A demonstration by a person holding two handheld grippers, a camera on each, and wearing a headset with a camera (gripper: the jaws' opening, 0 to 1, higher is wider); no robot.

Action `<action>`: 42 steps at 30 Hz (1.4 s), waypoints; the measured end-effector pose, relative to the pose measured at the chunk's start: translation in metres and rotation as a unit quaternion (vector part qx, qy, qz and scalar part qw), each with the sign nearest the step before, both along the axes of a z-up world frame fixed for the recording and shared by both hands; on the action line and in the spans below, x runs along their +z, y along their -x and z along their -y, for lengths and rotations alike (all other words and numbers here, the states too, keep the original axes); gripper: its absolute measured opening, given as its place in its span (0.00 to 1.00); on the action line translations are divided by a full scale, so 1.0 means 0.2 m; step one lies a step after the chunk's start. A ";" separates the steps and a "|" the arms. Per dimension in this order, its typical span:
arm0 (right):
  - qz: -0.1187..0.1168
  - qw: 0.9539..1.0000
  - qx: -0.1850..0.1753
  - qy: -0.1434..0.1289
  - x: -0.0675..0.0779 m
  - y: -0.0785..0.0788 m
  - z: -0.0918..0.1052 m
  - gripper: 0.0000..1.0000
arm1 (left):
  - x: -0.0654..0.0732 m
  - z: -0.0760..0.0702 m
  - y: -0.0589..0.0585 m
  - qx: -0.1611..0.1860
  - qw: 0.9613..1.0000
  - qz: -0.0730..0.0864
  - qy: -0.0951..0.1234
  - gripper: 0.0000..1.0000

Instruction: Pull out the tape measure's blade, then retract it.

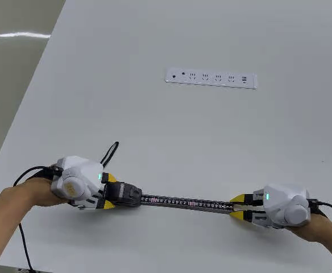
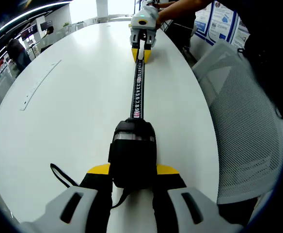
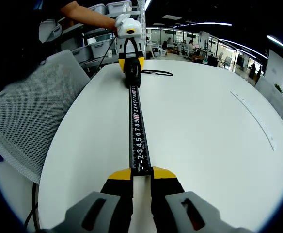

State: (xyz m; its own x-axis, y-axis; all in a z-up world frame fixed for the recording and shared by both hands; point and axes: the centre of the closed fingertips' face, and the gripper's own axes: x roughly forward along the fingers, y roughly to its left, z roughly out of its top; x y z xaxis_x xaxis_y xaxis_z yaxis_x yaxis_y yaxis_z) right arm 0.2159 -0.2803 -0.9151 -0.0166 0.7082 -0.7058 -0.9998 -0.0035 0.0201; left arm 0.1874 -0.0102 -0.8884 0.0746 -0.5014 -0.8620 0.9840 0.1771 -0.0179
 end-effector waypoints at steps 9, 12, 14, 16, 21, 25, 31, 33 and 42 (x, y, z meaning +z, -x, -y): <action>0.014 1.000 0.009 0.012 0.00 0.00 -0.01 0.12 | 0.00 0.00 0.00 -0.002 1.000 0.001 -0.002 0.28; 0.015 1.000 0.010 0.016 0.00 0.00 -0.01 0.13 | 0.00 0.00 0.00 -0.006 1.000 0.001 -0.004 0.28; 0.015 1.000 0.006 0.017 0.00 0.00 -0.01 0.13 | 0.00 0.00 0.00 -0.007 1.000 0.001 -0.004 0.28; 0.016 1.000 0.005 0.018 0.00 0.00 -0.01 0.13 | 0.00 0.00 0.00 -0.007 1.000 0.001 -0.004 0.28; 0.012 1.000 -0.015 0.019 0.00 -0.01 -0.01 0.14 | 0.00 -0.01 -0.01 -0.009 1.000 0.002 -0.009 0.28; 0.015 1.000 -0.018 0.017 0.00 -0.01 -0.03 0.15 | 0.00 -0.01 -0.01 -0.010 1.000 0.003 -0.011 0.29; 0.017 0.999 -0.016 0.023 0.00 -0.01 -0.04 0.16 | -0.01 -0.01 -0.01 -0.019 1.000 0.007 -0.014 0.29; 0.018 0.999 -0.017 0.023 0.00 0.00 -0.04 0.17 | -0.01 -0.01 -0.01 -0.018 1.000 0.007 -0.014 0.30; 0.027 0.999 -0.036 0.029 0.02 -0.01 0.00 0.21 | -0.01 0.00 -0.01 -0.009 1.000 0.001 -0.006 0.30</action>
